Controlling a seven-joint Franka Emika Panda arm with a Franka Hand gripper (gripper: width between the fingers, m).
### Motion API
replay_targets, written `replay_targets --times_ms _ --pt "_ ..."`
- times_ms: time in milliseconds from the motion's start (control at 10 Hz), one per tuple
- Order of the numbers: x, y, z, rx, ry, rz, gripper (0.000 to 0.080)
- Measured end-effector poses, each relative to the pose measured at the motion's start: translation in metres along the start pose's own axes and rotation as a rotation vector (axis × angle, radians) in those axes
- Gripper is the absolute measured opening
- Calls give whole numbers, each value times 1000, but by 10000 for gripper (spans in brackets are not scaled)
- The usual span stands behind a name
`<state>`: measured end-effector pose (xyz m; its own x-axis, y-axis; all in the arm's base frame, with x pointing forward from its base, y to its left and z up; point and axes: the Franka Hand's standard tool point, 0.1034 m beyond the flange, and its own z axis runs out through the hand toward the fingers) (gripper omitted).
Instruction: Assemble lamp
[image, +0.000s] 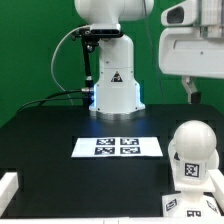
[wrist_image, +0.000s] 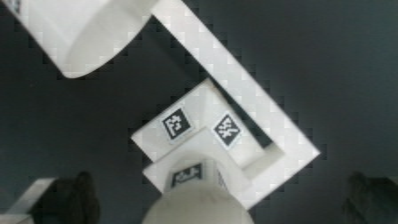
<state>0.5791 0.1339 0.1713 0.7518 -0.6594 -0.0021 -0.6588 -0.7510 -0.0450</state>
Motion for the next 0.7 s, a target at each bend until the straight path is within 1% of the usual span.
replay_targets --times_ms 400,500,600,700 --pt "0 1 2 -4 -1 1 699" --pt "-1 2 4 -8 -2 -17 699" --pt "-7 11 10 -21 -15 -68 699" --pt "-9 26 13 -20 -18 -103 699"
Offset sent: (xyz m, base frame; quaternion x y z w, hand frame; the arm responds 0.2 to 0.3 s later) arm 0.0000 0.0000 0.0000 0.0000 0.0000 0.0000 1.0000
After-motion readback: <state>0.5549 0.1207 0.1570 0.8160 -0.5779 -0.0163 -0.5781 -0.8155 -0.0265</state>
